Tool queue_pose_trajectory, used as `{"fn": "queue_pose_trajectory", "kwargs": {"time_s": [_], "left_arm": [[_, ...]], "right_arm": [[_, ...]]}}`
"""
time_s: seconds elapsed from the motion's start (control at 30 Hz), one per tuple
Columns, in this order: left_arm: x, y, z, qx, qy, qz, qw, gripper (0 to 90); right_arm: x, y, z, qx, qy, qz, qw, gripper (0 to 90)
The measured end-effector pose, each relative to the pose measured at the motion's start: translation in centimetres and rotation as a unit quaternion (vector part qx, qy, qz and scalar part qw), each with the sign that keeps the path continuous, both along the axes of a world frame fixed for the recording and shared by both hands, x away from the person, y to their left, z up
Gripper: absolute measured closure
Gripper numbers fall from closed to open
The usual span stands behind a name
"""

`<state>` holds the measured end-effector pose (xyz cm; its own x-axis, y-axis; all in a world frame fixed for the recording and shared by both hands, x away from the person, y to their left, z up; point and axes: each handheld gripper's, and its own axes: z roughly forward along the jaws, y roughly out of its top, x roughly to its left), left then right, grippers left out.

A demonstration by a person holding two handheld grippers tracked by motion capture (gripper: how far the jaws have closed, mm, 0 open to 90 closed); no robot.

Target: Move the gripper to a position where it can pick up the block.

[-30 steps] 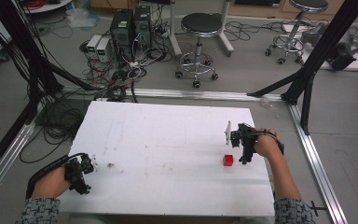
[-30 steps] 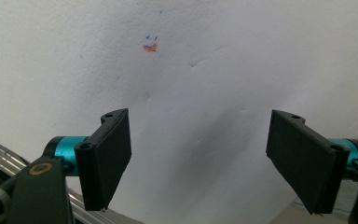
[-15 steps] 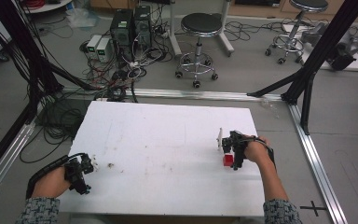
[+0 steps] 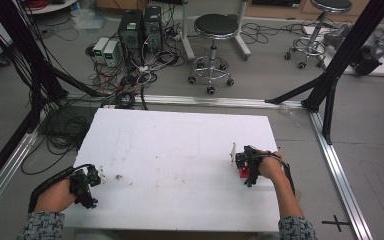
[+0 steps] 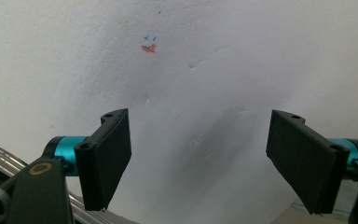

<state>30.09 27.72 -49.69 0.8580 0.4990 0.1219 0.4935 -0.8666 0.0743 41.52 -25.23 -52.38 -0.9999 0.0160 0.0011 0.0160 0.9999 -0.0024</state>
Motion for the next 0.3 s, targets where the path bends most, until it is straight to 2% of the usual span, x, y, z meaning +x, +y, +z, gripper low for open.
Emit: {"fn": "queue_pose_trajectory", "kwargs": {"time_s": [0.3], "left_arm": [[-0.02, 0.06, 0.05, -0.003, 0.0, 0.001, 1.0, 22.3]], "right_arm": [[-0.1, 0.04, 0.03, 0.001, -0.001, -0.007, 1.0, 1.0]]}}
